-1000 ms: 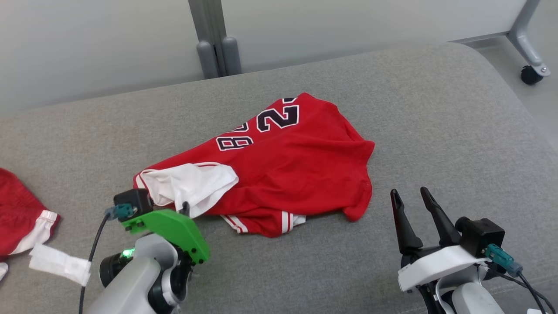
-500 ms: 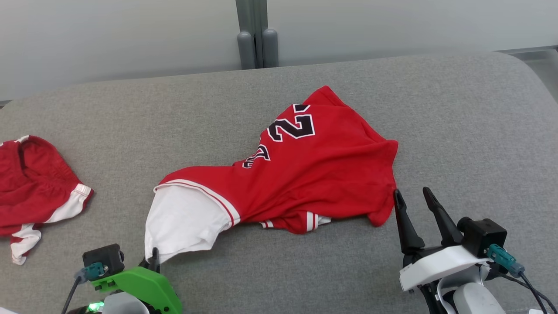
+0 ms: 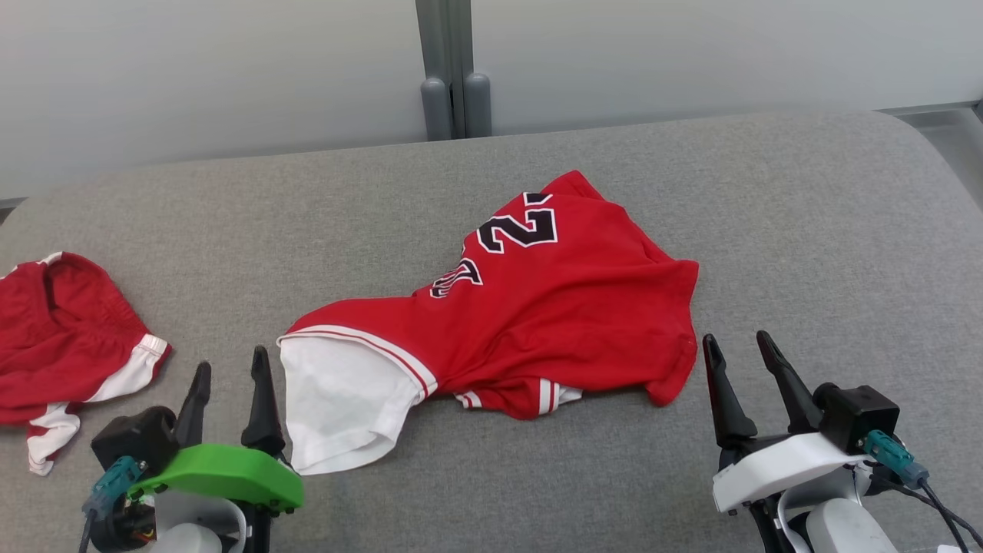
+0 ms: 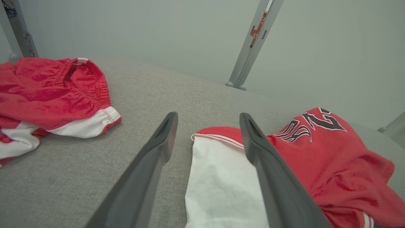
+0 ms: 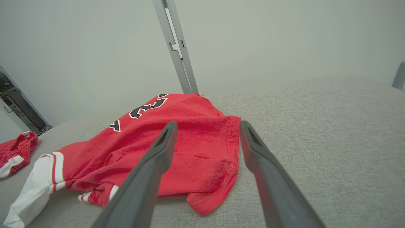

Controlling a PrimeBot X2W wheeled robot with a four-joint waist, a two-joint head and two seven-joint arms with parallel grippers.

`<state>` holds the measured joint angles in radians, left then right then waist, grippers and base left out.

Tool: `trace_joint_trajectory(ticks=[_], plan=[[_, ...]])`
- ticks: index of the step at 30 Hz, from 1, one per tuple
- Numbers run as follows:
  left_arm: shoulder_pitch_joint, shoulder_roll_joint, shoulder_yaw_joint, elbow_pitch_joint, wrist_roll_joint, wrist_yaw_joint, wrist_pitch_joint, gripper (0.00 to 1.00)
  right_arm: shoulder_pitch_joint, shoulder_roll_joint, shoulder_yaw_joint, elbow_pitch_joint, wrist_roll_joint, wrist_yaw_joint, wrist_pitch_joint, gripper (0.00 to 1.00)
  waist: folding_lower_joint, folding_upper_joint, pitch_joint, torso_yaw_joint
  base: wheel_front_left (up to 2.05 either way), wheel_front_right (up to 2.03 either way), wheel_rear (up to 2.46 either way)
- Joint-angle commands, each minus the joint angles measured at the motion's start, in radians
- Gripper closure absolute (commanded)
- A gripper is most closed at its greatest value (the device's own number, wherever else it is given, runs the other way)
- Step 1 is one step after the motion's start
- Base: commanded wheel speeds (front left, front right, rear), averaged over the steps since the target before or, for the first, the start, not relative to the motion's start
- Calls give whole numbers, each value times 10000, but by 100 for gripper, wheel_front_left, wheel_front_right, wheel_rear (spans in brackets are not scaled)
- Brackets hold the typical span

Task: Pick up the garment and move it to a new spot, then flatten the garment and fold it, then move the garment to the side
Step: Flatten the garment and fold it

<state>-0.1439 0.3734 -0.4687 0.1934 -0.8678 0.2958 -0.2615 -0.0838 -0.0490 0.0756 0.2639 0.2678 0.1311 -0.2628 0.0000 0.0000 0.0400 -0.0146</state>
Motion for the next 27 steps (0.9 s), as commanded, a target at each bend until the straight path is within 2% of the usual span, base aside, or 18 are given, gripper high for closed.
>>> trace_joint_trajectory(ticks=[1, 4, 10, 16, 20, 27], plan=[[275, -232, 391, -226, 546, -207, -34, 0, 53, -29, -54, 31, -147, -7, -22, 0, 0, 0, -105, -48, 0, 0, 0], [554, -705, 1296, -547, 1632, -802, -26, 0, -62, -26, -93, 71, -329, -5, 74, 0, 0, 0, -239, -121, 0, 0, 0], [982, -1747, 2819, -696, 3558, -2310, -29, 0, -441, -23, 48, 246, -689, -5, 330, 0, 0, 0, -426, -305, 0, 0, 0], [1216, -2551, 3900, -401, 4726, -3353, -29, 0, -692, -26, 237, 548, -719, -7, 374, 0, 0, 0, -646, -419, 0, 0, 0], [1262, -2808, 4220, 24, 5228, -3719, -29, 0, -643, -28, 250, 716, -627, -5, 318, 0, 0, 0, -784, -454, 0, 0, 0], [1290, -3029, 4539, 668, 5590, -4088, -30, 0, -434, -28, 187, 1011, -451, -7, 229, 0, 0, 0, -945, -514, 0, 0, 0]])
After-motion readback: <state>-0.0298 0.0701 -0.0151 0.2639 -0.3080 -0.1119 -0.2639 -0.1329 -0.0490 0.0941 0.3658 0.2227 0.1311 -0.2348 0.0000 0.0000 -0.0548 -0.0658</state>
